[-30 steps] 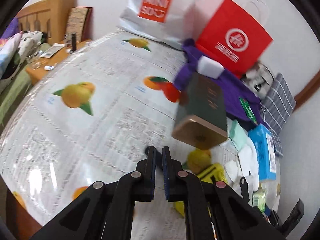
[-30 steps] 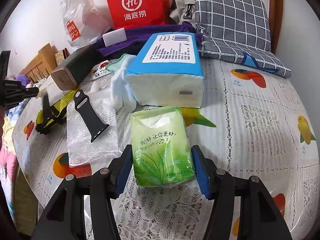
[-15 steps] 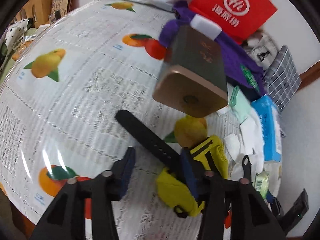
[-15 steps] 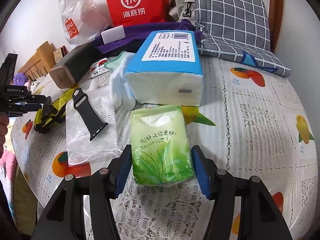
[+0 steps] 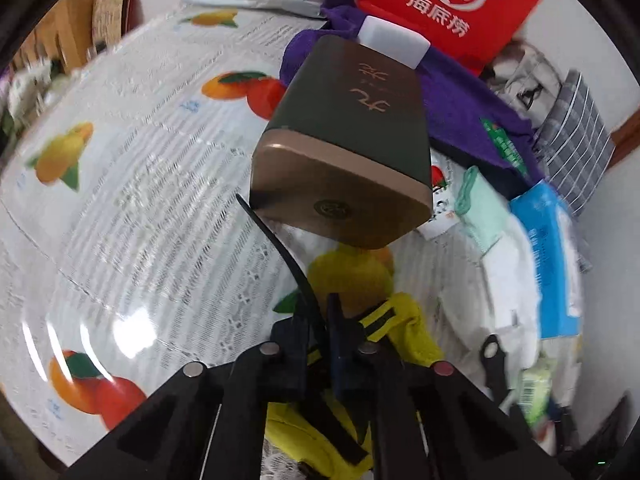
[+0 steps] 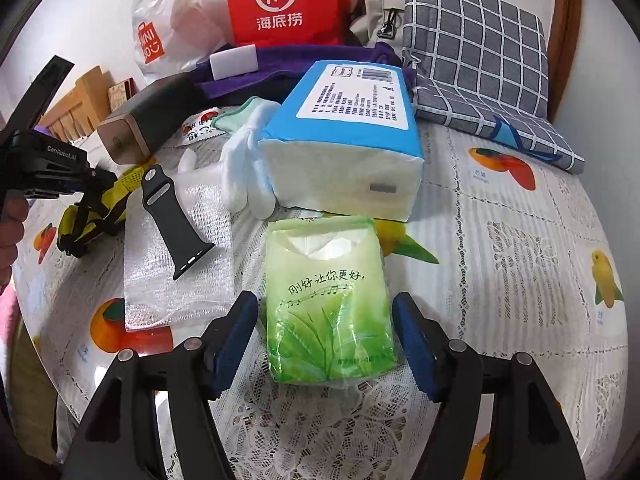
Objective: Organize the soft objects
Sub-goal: 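Grasp the black strap with the left tool while the right tool lifts the tissue pack, then carry the tissue pack with the right tool while the left tool carries the strap toward the towel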
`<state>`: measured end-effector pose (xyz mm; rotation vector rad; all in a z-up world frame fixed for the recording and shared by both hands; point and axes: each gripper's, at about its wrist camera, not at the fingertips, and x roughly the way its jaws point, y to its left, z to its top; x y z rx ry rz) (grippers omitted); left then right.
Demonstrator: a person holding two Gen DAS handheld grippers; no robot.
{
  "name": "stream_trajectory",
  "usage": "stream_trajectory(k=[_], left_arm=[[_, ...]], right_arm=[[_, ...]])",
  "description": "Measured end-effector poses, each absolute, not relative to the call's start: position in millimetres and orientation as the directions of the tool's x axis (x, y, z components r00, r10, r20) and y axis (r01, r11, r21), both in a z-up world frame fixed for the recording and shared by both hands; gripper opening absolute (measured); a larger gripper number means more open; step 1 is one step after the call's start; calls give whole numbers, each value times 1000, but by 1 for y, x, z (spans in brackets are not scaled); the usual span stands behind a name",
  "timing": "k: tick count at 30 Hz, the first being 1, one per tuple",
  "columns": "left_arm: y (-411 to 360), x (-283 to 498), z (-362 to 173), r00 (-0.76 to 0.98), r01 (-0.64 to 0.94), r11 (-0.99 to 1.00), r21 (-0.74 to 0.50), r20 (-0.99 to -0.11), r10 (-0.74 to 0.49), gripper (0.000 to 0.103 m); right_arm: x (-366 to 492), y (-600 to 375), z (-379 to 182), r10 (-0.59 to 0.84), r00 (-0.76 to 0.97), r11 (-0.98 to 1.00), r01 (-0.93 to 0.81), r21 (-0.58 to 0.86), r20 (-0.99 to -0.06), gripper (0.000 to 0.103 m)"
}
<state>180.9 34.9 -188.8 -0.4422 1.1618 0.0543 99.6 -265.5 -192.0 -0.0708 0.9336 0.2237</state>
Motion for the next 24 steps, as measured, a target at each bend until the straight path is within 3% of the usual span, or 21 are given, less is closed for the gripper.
stream_trajectory(k=[4, 5, 6, 7, 12, 24], left_arm=[[47, 172, -190, 417, -276, 891, -360, -880, -227, 5], [49, 170, -189, 422, -278, 886, -370, -876, -234, 5], [51, 168, -188, 426, -280, 882, -379, -872, -240, 5], [53, 165, -186, 431, -281, 877, -389, -868, -247, 4], [62, 154, -173, 461, -283, 862, -421, -848, -263, 4], [72, 135, -144, 522, -255, 863, -435, -814, -256, 4]], right_arm=[[101, -267, -191, 157, 578, 977, -210, 40, -801, 67], [101, -267, -191, 148, 584, 978, -207, 30, -798, 64], [100, -267, -191, 141, 588, 979, -202, 24, -797, 54], [100, -268, -190, 140, 589, 980, -195, 28, -796, 52], [99, -275, -184, 163, 593, 983, -166, 78, -789, 50], [83, -271, -140, 130, 658, 987, -159, 32, -742, 50]])
